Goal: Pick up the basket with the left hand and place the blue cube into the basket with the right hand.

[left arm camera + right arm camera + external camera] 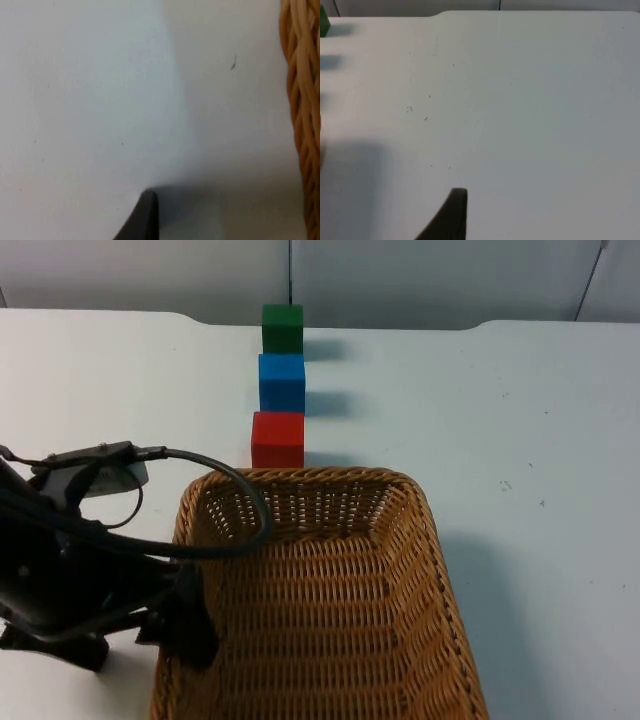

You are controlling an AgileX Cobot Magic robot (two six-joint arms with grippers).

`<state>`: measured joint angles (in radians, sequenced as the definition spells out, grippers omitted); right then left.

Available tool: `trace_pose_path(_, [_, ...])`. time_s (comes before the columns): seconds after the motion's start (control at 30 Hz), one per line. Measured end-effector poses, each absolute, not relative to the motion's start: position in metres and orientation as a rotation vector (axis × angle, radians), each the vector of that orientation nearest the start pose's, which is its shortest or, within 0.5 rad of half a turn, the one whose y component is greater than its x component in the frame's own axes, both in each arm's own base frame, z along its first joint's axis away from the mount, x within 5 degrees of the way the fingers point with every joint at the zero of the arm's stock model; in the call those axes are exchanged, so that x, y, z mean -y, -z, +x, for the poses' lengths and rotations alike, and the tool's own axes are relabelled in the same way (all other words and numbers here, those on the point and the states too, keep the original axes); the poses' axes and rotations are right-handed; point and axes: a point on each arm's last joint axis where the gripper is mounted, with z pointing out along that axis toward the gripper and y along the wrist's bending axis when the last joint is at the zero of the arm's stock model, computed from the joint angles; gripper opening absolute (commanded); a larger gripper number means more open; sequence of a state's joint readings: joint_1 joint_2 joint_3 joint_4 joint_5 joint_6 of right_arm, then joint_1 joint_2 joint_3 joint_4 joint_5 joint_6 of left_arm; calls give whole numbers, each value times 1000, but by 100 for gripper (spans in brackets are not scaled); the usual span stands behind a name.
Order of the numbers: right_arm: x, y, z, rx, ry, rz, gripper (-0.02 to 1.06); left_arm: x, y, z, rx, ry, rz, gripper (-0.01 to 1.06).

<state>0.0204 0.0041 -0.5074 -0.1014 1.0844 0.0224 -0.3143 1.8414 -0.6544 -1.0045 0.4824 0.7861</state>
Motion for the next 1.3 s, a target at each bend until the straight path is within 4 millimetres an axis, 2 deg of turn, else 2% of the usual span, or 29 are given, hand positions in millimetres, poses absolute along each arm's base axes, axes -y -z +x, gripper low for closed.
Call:
trace_pose_path(0.03, [8,-278,-6,-2062,95,8,104,115,-89,239,-2962,659,286,70])
trace_pose_path(0.07, [8,-278,-6,-2062,97,8,104,115,-89,238,-2965,666,277,70])
trace_pose_path(0.2, [8,-278,-6,-2062,96,11,104,117,-89,237,-2972,690,272,14])
trace_pose_path(0.23, [8,-278,-6,-2062,96,11,104,118,-90,237,-2974,699,268,14])
trace_pose_path(0.27, [8,-278,-6,-2062,96,11,104,118,-90,236,-2976,705,266,3])
trace_pose_path(0.3, [9,-278,-6,-2062,98,11,104,118,-90,237,-2976,711,250,0])
trace_pose_path(0.57, [9,-278,-6,-2062,98,11,104,118,-99,238,-2945,711,229,0])
trace_pose_path(0.73, [9,-278,-6,-2062,98,11,104,115,-126,238,-2858,684,239,0])
trace_pose_path(0.83, [9,-278,-6,-2062,98,11,104,102,-148,237,-2811,653,212,0])
trace_pose_path(0.87, [9,-278,-6,-2062,98,11,104,102,-148,237,-2811,653,212,0])
trace_pose_path(1.03, [9,-278,-6,-2062,98,11,104,56,-175,236,-2786,679,69,0])
trace_pose_path(1.07, [9,-278,-6,-2062,98,11,104,56,-175,236,-2786,679,69,0])
trace_pose_path(1.23, [9,-278,-6,-2062,98,11,104,-3,-180,227,-2820,719,-90,0])
trace_pose_path(1.27, [9,-278,-6,-2062,98,11,104,-3,-180,227,-2820,719,-90,0])
trace_pose_path(1.3, [9,-278,-6,-2062,98,11,104,-16,-181,226,-2810,722,-144,0])
